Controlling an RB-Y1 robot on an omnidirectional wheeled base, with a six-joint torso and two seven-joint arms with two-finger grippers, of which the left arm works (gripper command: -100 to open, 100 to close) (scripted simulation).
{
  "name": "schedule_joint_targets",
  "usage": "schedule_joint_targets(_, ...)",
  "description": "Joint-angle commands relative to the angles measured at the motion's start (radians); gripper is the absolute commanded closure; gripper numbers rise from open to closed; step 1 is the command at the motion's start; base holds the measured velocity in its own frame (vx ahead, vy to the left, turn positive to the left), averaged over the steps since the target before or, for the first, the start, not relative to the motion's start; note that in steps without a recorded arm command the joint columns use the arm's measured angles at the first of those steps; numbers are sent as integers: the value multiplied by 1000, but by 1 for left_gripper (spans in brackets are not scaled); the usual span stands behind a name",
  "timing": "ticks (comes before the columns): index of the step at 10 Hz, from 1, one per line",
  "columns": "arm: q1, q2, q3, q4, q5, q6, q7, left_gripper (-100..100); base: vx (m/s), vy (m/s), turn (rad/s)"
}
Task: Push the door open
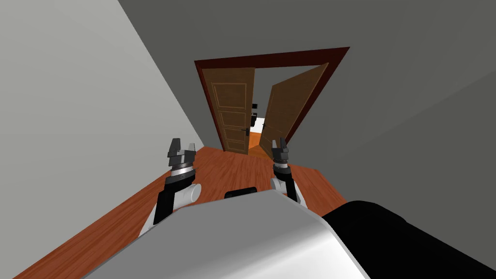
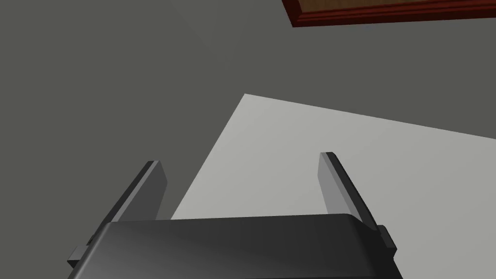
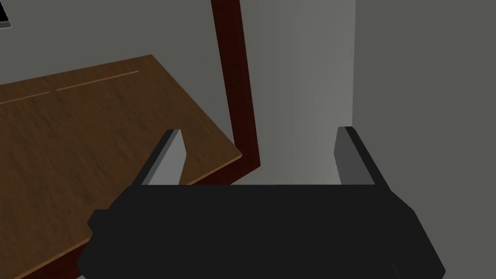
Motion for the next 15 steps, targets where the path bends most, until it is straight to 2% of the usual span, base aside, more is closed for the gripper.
schedule_joint_targets(1,-14,7,-5,33,0,-5,5,-100,81,-7,-13)
schedule_joint_targets(6,-88,29,-20,159,-3,-7,20,-100,78,-13,-14)
schedule_joint_targets(11,-178,47,-37,305,-5,-9,37,-100,96,-25,-17)
schedule_joint_targets(12,-178,47,-37,313,-5,-9,37,-100,67,-13,-6)
schedule_joint_targets(15,-237,56,-49,406,-7,-11,49,-100,74,-20,-17)
